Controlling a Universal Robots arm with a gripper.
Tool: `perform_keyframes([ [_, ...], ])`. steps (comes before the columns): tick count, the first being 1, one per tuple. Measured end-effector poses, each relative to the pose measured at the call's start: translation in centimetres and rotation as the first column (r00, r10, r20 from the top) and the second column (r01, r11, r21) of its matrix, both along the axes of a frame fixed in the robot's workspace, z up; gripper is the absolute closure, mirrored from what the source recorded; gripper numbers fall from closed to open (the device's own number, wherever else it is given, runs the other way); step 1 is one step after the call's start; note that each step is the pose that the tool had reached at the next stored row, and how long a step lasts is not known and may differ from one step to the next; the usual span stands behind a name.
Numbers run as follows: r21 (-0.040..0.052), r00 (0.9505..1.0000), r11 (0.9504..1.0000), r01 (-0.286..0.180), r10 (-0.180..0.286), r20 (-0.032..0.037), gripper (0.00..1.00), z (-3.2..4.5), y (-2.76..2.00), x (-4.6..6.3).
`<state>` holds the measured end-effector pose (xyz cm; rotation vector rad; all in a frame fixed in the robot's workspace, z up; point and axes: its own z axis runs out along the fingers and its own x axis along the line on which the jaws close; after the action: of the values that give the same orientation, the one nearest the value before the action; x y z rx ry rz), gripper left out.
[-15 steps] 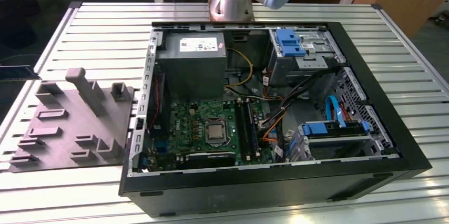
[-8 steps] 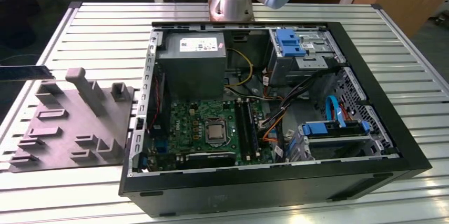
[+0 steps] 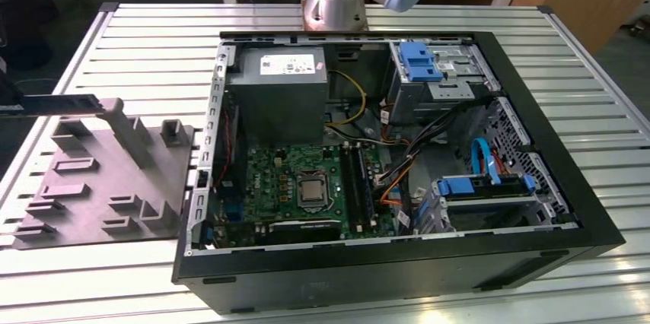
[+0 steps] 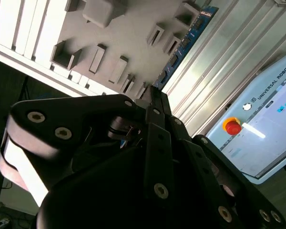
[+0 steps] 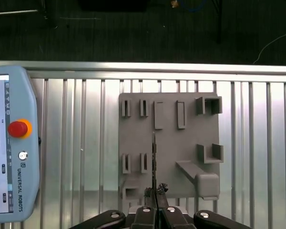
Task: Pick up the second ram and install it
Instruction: 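Pick up the second ram and move it above second insertion slot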
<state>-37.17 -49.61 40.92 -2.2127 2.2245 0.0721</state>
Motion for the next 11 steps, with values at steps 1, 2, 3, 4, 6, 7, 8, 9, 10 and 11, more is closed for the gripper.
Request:
perform_keyframes([
  [1,0.0,1.0,1.0,0.0,0.0,0.0,0.89,0.0,0.0,0.3],
  [2,0.0,1.0,1.0,0.0,0.0,-0.0001,0.89,0.0,0.0,0.6],
  [3,0.0,1.0,1.0,0.0,0.0,0.0,0.89,0.0,0.0,0.9],
  [4,0.0,1.0,1.0,0.0,0.0,0.0,0.89,0.0,0.0,1.2],
  [6,0.0,1.0,1.0,0.0,0.0,-0.0001,0.89,0.0,0.0,1.8],
  [7,0.0,1.0,1.0,0.0,0.0,-0.0001,0.89,0.0,0.0,2.1],
  [8,-0.0001,1.0,1.0,0.0,0.0,-0.0002,0.89,0.01,0.0,2.3],
  [9,-0.0001,1.0,1.0,0.0,0.0,-0.0002,0.89,0.01,0.0,2.6],
  [10,0.0,1.0,1.0,0.0,0.0,-0.0001,0.89,0.0,0.0,2.9],
  [11,0.0,1.0,1.0,0.0,0.0,-0.0001,0.89,0.0,0.0,3.1],
])
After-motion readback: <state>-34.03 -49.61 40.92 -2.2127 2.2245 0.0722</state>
